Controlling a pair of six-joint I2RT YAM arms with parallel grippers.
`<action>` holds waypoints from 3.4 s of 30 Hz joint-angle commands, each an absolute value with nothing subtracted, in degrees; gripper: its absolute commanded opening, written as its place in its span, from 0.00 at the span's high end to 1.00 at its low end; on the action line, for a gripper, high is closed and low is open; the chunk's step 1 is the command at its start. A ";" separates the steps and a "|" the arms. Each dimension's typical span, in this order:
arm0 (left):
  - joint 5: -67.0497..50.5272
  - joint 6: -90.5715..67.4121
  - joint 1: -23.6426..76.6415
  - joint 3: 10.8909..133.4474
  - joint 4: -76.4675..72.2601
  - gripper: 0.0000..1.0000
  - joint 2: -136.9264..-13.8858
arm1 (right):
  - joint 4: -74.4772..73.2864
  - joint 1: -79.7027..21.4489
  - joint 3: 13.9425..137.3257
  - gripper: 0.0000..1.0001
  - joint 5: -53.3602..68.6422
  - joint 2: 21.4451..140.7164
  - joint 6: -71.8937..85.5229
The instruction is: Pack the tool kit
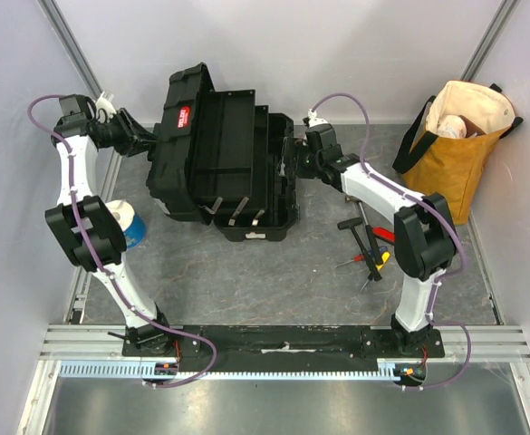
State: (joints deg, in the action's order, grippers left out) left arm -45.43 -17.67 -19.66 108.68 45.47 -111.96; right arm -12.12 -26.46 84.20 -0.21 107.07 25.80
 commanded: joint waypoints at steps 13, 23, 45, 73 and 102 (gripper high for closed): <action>-40.08 -16.70 -20.92 110.57 45.97 0.47 -109.07 | -25.31 -27.51 91.32 0.31 -10.98 118.21 29.26; -48.07 -15.82 -20.92 102.41 41.23 0.46 -108.11 | -26.98 -25.75 87.37 0.43 -14.24 116.55 32.96; -30.09 -18.81 -15.91 93.61 31.47 0.51 -114.08 | -24.08 -22.50 81.82 0.44 -11.43 112.85 34.36; -13.78 -20.13 -15.21 107.84 38.33 0.21 -100.65 | -26.37 -20.31 96.60 0.03 -8.09 108.91 32.87; -42.36 -21.45 -12.57 100.28 30.94 0.12 -89.38 | -32.08 -7.47 55.02 0.48 -10.02 90.97 25.49</action>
